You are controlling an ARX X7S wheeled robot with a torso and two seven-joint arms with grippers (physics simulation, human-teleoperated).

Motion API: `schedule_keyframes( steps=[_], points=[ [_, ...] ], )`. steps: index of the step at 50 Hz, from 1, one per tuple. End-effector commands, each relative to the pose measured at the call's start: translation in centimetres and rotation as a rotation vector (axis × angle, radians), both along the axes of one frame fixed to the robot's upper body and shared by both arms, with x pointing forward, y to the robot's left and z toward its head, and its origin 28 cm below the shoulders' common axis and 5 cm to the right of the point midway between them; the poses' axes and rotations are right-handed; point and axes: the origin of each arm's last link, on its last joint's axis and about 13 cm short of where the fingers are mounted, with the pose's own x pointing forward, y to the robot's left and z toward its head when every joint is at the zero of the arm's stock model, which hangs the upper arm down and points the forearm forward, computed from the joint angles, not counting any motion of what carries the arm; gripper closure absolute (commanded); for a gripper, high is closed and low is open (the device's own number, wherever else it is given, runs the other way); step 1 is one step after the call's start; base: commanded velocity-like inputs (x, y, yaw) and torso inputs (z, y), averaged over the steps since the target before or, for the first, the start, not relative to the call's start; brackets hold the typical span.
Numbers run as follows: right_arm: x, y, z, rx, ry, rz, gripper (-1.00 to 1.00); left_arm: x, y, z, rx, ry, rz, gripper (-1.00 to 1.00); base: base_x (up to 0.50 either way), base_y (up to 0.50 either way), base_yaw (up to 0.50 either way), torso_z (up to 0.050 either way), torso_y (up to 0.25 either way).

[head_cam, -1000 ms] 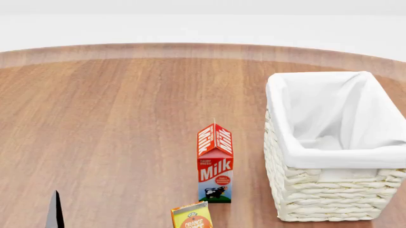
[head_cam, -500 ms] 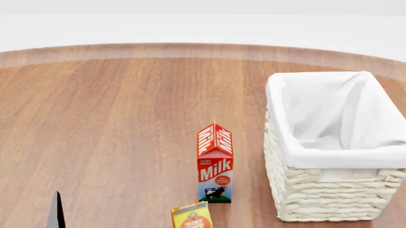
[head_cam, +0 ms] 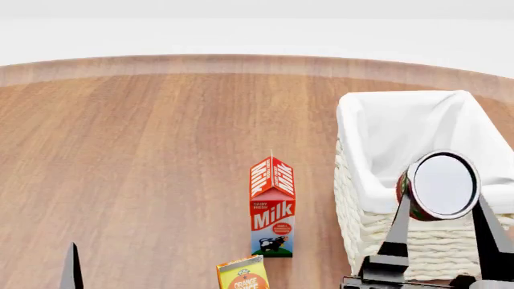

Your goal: Pick up the tomato sauce, and put it in the basket.

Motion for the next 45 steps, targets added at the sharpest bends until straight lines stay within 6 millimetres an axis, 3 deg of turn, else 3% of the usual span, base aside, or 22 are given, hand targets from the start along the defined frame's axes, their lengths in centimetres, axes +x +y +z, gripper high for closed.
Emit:
schedule_keyframes(
  steps=[1,8,18,22,33,40,45],
  points=[
    [4.3,-0.5,3.7,-0.048,-0.093,-0.038,1.0,0.0,0.0,0.0,-0.006,0.001,-0.002,-1.0,0.0,0.0,0.0,0.0,0.0],
    [7.5,-0.9,4.0,-0.05,-0.074,-0.058,1.0,0.1,0.1,0.0,-0.006,0.002,0.002,-1.0,0.0,0.0,0.0,0.0,0.0],
    [12.7,-1.9,6.0,-0.044,-0.058,-0.106,1.0,0.2,0.1,-0.1,-0.005,0.007,0.002,-1.0,0.0,0.0,0.0,0.0,0.001],
    [15.5,-2.4,5.8,-0.069,-0.03,-0.148,1.0,0.2,0.1,-0.2,-0.004,0.008,0.003,-1.0,0.0,0.0,0.0,0.0,0.0],
    [20.7,-3.4,4.9,-0.042,0.07,-0.173,1.0,0.3,0.1,-0.2,-0.006,0.011,0.003,-1.0,0.0,0.0,0.0,0.0,0.0],
    [23.4,-4.0,4.4,-0.009,0.168,-0.184,1.0,0.4,0.1,-0.4,-0.004,0.015,0.002,-1.0,0.0,0.0,0.0,0.0,0.0],
    [24.1,-4.2,3.8,0.027,0.238,-0.176,1.0,0.5,0.0,-0.4,-0.005,0.018,0.001,-1.0,0.0,0.0,0.0,0.0,0.0]
  ],
)
